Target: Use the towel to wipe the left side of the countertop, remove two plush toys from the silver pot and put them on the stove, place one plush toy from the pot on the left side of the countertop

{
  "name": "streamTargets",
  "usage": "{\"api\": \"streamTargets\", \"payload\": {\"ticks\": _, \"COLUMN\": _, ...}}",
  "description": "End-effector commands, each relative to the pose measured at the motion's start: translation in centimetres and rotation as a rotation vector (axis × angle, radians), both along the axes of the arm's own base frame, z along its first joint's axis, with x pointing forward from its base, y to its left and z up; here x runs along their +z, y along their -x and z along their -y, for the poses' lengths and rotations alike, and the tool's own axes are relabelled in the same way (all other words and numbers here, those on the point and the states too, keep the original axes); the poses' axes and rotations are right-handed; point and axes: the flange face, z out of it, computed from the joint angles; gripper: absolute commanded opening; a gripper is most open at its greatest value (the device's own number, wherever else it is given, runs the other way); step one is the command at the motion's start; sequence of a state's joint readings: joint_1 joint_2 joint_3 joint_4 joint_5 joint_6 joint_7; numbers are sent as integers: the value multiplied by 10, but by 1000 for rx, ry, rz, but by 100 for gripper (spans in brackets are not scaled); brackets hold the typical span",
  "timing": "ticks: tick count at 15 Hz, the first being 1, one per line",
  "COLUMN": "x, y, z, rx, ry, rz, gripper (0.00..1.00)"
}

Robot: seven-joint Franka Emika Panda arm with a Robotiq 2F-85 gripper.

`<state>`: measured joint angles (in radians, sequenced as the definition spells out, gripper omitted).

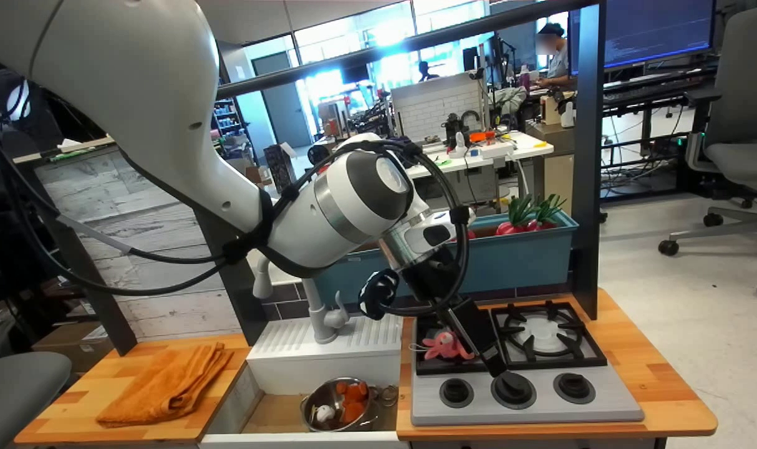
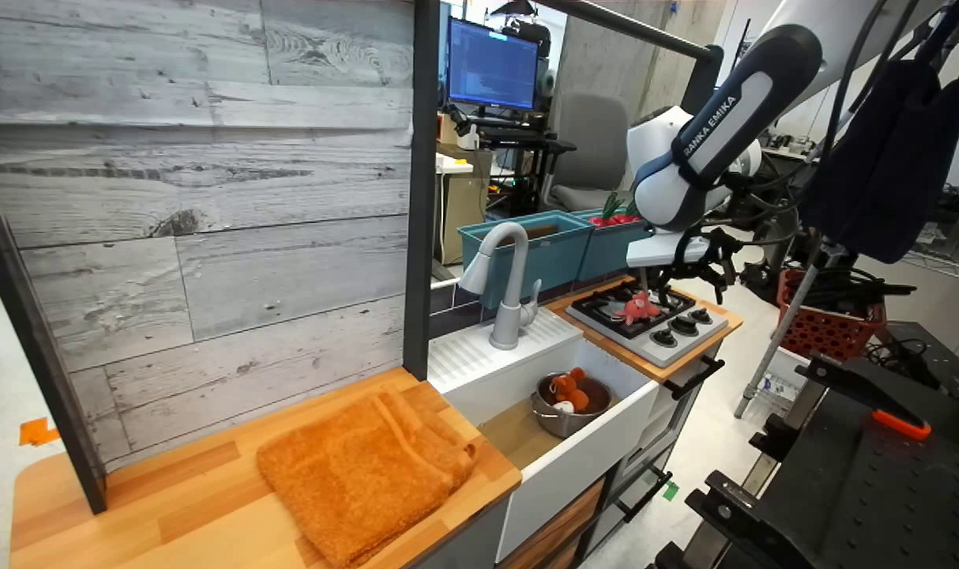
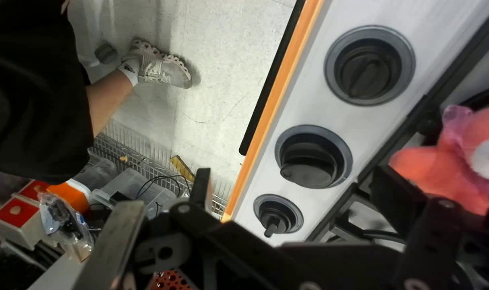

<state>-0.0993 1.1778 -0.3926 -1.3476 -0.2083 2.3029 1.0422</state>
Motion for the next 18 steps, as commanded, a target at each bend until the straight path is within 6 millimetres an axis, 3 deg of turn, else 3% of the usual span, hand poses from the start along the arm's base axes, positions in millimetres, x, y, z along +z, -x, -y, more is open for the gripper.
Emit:
{"api": "streamTargets", "payload": {"ticks": 1, "x": -1, "y": -1, "z": 1, "rx": 0, "ry": 0, "rz": -1, "gripper": 100}}
{"api": "streamTargets", "payload": {"ticks": 2, "x": 3, "y": 1, "z": -2, "rx": 138, "ry": -33, "rz": 23, "gripper": 100}}
{"api": "streamTargets", "payload": {"ticks": 4, "x": 15, "y": 16, "z": -4, "rx": 234, "ry": -64, "rz": 45, "gripper": 100}}
{"api": "streamTargets", "payload": {"ticks": 7, "x": 26, "y": 31, "z": 8, "rx": 396, "ry": -75, "rz": 66, "gripper": 100}}
{"api": "streamTargets", "payload": {"ticks": 12, "x": 52, "y": 15, "z": 9, "rx": 671, "ry": -75, "rz": 92, "gripper": 100}}
{"api": "streamTargets", "payload": {"ticks": 15, "x": 56, "y": -12, "z": -16, "rx": 837, "ry": -74, "rz": 106, "gripper": 100}}
{"api": "streamTargets", "payload": {"ticks": 18, "x": 51, "y": -37, "z": -67, "rx": 986, "ry": -127, "rz": 150, "gripper": 100}}
